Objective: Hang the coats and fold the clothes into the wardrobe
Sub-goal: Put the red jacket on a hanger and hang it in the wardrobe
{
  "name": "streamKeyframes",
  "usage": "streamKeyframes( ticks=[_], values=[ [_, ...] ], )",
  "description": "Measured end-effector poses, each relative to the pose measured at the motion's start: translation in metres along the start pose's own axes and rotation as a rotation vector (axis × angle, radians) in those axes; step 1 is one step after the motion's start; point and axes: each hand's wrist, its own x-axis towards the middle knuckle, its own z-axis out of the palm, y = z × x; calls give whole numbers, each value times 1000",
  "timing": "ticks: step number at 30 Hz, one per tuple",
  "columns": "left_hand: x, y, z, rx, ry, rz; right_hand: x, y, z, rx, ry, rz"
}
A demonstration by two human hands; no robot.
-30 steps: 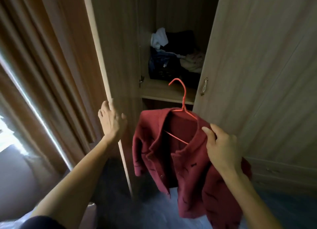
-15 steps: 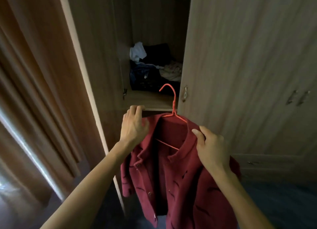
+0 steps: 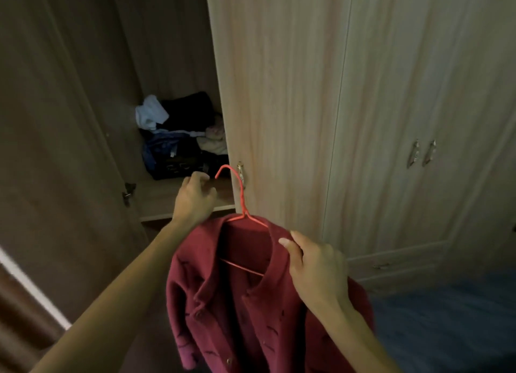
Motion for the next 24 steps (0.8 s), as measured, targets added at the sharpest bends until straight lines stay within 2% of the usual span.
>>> streamKeyframes(
  ticks=[6, 12, 17, 21, 24],
  values=[
    [47, 21, 53, -15, -68, -102, 28, 45, 15, 8, -1, 24],
    [99, 13, 83, 202, -152, -25, 55, 66, 35, -12, -55, 38],
    [153, 4, 97, 307, -164, -175, 77, 66, 58, -40, -25, 59],
    [197, -10, 105, 256, -220, -229, 97, 56, 80, -92, -15, 81],
    [224, -15, 111, 119, -229, -210, 112, 45, 93, -125, -18, 120]
  ],
)
